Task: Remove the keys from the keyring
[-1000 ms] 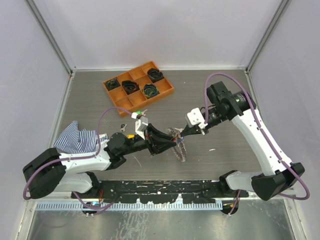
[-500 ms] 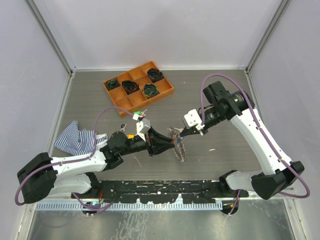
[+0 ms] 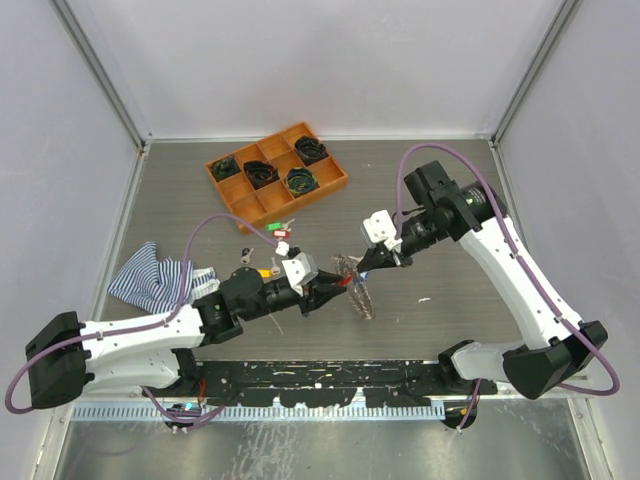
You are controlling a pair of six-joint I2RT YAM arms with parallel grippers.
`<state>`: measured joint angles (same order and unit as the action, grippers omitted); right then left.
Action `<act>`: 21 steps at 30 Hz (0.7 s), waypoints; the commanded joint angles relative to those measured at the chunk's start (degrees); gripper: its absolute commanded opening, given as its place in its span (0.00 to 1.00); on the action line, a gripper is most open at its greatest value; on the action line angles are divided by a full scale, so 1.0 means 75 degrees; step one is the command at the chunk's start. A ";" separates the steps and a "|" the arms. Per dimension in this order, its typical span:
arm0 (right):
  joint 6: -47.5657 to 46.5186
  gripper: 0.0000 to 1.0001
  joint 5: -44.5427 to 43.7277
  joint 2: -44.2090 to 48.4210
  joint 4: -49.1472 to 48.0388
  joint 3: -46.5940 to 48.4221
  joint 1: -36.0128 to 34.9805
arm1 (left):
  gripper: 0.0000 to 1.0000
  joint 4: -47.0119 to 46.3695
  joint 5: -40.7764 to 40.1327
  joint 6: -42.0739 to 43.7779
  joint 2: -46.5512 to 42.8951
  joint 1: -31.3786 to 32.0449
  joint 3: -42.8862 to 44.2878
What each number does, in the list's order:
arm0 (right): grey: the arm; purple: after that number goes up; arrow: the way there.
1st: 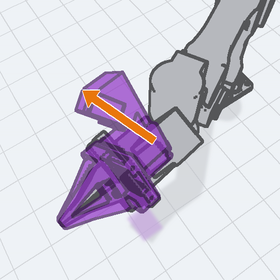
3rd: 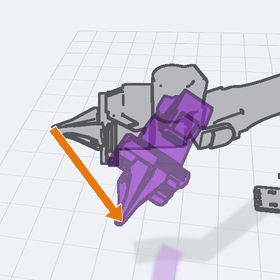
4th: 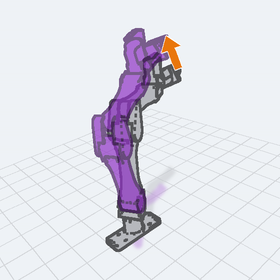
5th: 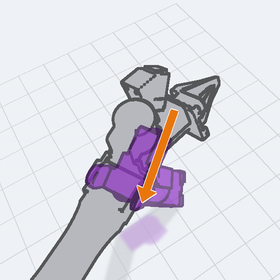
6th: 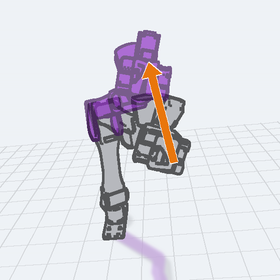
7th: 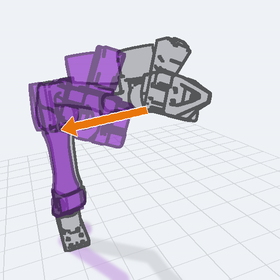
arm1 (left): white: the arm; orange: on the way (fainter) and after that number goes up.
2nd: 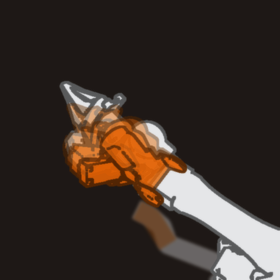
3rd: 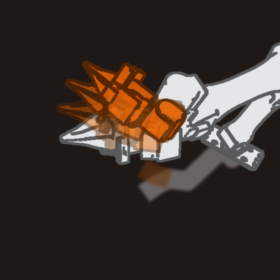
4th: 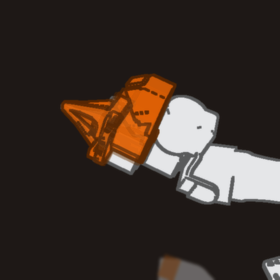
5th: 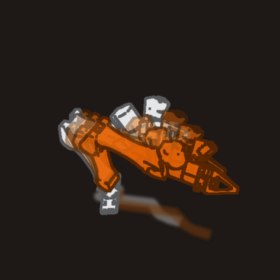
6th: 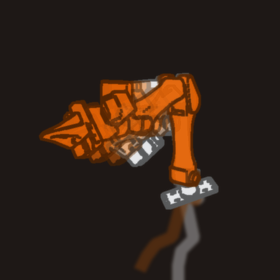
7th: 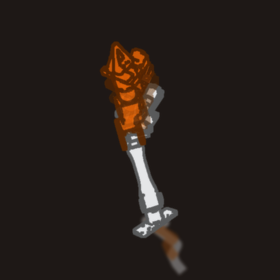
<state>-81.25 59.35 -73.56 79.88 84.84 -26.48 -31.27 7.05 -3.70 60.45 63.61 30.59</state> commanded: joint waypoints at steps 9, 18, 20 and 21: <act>0.1008 0.01 0.0489 0.0197 -0.0911 -0.0525 -0.0032 | 0.27 -0.1036 -0.1336 0.0821 0.0577 0.0424 0.0112; 0.1221 0.01 0.0535 0.0346 -0.1178 -0.0952 -0.0016 | 0.45 -0.1120 -0.0310 0.0444 0.0095 0.0424 -0.0324; 0.1223 0.01 0.0527 0.0439 -0.1229 -0.1031 0.0007 | 0.51 -0.0950 0.0013 0.0370 -0.0130 0.0424 -0.0421; 0.1234 0.01 0.0534 0.0494 -0.1269 -0.1090 0.0042 | 0.53 -0.0756 0.0153 0.0335 -0.0236 0.0424 -0.0443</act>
<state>-73.10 60.10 -73.32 72.88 76.97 -26.48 -35.24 2.70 0.38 62.85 66.54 27.90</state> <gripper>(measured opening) 0.035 0.499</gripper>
